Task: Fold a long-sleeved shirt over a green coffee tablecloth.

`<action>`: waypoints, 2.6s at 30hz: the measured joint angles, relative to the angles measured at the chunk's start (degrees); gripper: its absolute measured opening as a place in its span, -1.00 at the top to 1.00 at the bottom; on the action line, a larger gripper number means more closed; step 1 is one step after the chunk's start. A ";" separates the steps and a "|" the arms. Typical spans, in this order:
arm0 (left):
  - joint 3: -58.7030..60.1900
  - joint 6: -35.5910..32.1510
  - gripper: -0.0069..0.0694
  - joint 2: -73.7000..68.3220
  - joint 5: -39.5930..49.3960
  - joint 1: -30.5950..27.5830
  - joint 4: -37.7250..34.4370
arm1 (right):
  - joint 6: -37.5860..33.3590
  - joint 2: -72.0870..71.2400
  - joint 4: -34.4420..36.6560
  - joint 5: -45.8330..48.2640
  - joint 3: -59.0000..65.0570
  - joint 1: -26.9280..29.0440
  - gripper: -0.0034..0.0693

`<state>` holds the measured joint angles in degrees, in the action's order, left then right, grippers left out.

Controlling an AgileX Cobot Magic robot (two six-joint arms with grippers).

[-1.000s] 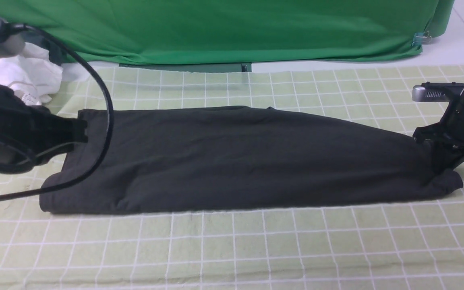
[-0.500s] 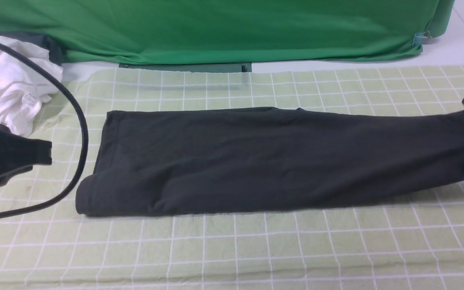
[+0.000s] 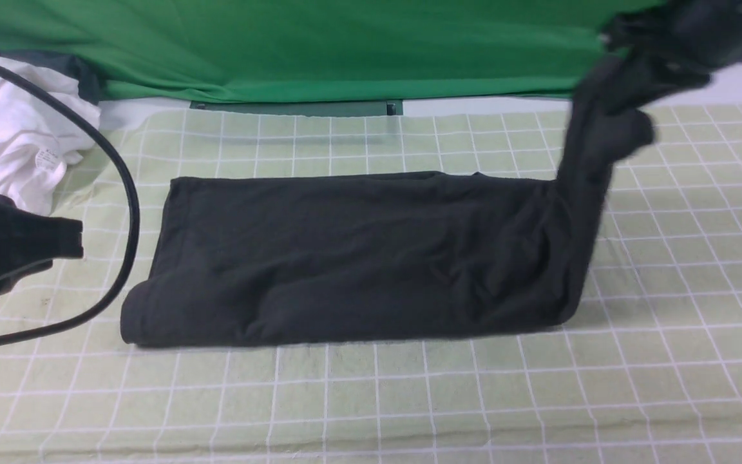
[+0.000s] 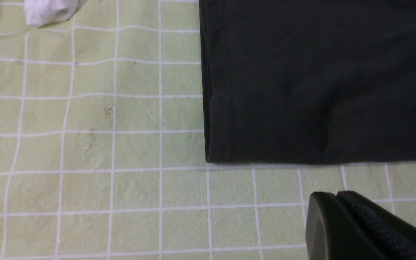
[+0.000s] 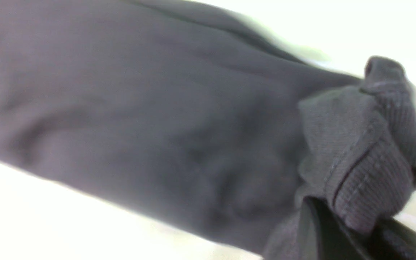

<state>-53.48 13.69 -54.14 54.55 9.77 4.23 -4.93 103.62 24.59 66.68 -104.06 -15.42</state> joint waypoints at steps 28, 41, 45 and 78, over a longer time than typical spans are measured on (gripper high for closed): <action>0.00 7.16 0.79 8.03 3.54 0.00 7.71 | 2.97 34.03 19.07 -20.83 -26.75 -29.75 0.75; 0.00 7.16 0.79 8.53 4.65 0.00 7.71 | 5.27 37.13 22.93 -26.65 -26.87 -30.97 -0.33; 0.00 7.16 0.79 8.47 4.55 0.00 7.66 | -1.56 35.07 21.69 -17.17 -28.98 -29.41 -0.24; -5.34 -0.48 0.79 -46.64 -14.44 -6.10 -4.55 | -5.74 16.65 -3.82 -11.60 9.29 -18.01 0.91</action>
<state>-58.82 13.21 -100.78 40.10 3.67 -0.31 -10.66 120.26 20.76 55.08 -94.77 -33.43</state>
